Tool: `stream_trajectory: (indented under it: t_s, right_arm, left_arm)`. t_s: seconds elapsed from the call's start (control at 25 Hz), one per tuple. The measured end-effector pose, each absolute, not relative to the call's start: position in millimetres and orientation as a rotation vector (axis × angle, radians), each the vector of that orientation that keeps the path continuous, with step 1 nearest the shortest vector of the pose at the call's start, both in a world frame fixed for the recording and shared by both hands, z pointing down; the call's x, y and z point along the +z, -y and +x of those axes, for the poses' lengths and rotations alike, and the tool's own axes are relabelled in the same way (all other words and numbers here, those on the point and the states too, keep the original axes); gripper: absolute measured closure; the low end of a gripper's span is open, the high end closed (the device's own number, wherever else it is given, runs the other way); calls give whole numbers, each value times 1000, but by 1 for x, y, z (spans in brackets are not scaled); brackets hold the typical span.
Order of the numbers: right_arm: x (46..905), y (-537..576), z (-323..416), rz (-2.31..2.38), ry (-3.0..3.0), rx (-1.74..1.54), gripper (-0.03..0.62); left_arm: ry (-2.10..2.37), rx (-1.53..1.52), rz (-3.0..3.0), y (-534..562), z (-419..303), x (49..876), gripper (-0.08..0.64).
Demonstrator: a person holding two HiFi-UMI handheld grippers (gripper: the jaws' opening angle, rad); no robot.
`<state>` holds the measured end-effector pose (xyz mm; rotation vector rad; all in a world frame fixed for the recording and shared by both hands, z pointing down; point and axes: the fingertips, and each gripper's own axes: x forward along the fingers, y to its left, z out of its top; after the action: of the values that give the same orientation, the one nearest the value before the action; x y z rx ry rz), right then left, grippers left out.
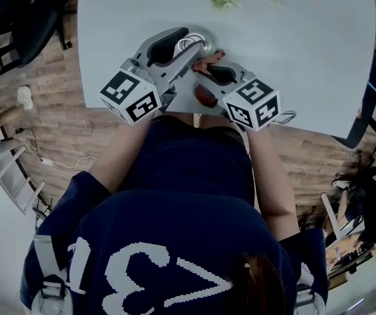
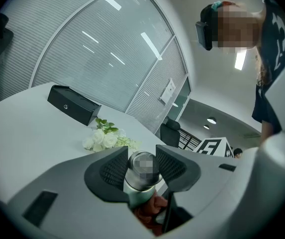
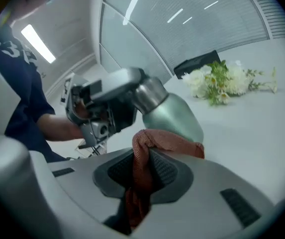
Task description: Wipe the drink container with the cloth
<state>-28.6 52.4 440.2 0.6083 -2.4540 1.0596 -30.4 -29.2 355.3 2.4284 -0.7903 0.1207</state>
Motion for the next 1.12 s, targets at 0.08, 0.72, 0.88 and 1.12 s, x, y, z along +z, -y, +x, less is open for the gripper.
stream_trajectory:
  t_s: [0.08,0.72,0.88,1.12]
  right_arm:
    - [463,-52,-25,644,2362,1116,518]
    - [378,-40,-53,684,2646,1050,518]
    - [395,-39,-60,692,2617,1057,518]
    - [439,-49,-73,670,2478,1106,520]
  left_arm:
    - [785,127,2438,29,-30,355,377]
    - [773,126,2426,29,-31,356,377]
    - [773,122,2418,29,-30,357,377]
    - [770,120,2421,29,-30,356,377]
